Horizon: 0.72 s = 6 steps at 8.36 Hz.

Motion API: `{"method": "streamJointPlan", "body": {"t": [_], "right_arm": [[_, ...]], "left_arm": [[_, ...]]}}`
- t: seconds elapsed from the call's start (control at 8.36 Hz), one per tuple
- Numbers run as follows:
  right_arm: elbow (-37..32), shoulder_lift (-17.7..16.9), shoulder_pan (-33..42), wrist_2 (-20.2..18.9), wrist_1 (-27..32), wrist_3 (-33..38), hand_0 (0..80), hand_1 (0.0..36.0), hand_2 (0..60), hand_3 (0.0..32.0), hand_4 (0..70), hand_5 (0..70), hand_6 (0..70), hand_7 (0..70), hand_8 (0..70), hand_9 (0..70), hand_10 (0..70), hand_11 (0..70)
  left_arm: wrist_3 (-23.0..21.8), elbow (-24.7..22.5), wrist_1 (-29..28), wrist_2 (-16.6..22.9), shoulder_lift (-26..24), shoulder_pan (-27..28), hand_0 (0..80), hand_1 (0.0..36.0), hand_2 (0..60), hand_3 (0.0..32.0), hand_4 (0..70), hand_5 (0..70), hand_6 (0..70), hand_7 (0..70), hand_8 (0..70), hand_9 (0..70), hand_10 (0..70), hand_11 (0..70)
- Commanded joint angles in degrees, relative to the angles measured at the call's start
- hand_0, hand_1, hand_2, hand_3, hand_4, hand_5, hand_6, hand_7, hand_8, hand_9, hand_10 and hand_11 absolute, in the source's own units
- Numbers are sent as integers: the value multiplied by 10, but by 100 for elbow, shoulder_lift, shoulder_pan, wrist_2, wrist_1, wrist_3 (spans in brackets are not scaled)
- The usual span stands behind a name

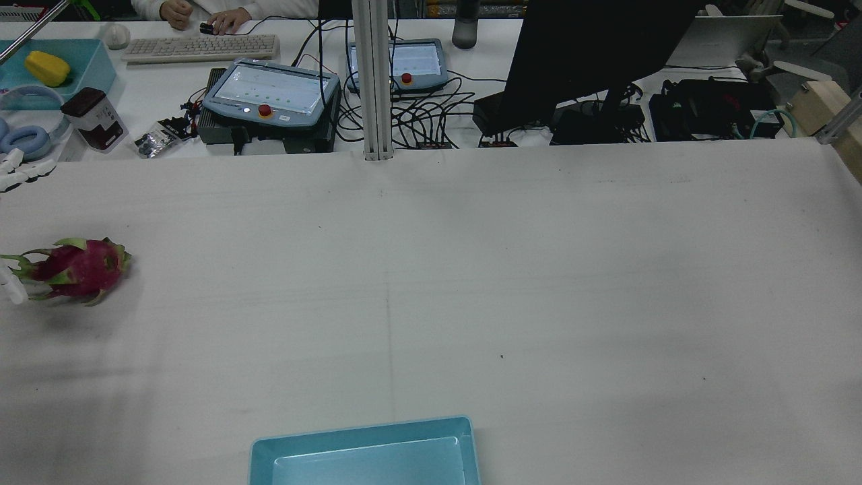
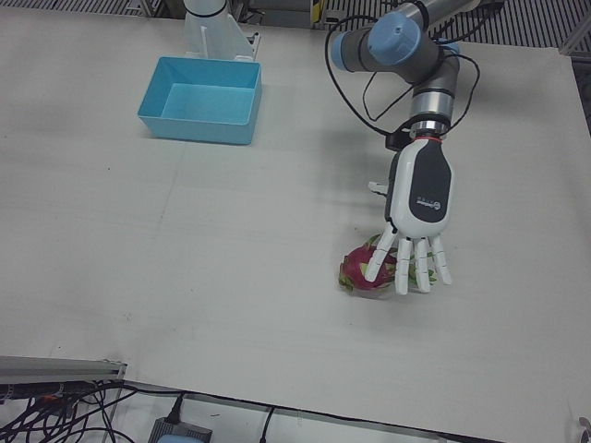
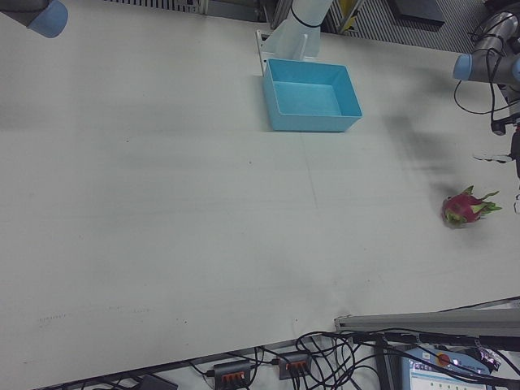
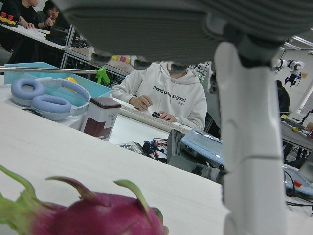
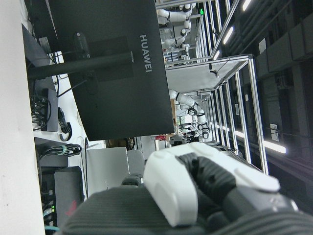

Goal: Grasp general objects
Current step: 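Reach the left hand down toward the pink dragon fruit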

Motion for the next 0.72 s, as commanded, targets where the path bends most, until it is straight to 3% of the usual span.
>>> {"method": "streamJointPlan", "body": {"t": [0.0, 0.12, 0.24, 0.36, 0.48, 0.6], "right_arm": [[0, 1, 0, 0, 0, 6, 0, 0, 0, 0, 0, 0, 0, 0, 0, 0, 0, 0], [0, 1, 0, 0, 0, 6, 0, 0, 0, 0, 0, 0, 0, 0, 0, 0, 0, 0], [0, 1, 0, 0, 0, -3, 0, 0, 0, 0, 0, 0, 0, 0, 0, 0, 0, 0], [0, 1, 0, 0, 0, 6, 0, 0, 0, 0, 0, 0, 0, 0, 0, 0, 0, 0], [0, 1, 0, 0, 0, -3, 0, 0, 0, 0, 0, 0, 0, 0, 0, 0, 0, 0], [0, 1, 0, 0, 0, -3, 0, 0, 0, 0, 0, 0, 0, 0, 0, 0, 0, 0]], "left_arm": [[-28, 682, 521, -1443, -482, 1266, 539, 178, 0, 240, 34, 0, 0, 0, 0, 0, 0, 0], [-115, 989, 469, -1447, -499, 1277, 505, 143, 0, 222, 21, 0, 0, 0, 0, 0, 0, 0], [-577, 1479, 468, -1447, -551, 1312, 493, 127, 0, 220, 13, 0, 0, 0, 0, 0, 0, 0], [-817, 1597, 564, -1481, -552, 1312, 489, 124, 0, 216, 7, 0, 0, 0, 0, 0, 0, 0], [-837, 1607, 861, -1499, -656, 1304, 503, 143, 0, 212, 12, 0, 0, 0, 0, 0, 0, 0], [-898, 1607, 1290, -1543, -892, 1295, 553, 199, 0, 268, 0, 0, 0, 0, 0, 0, 0, 13]]}}
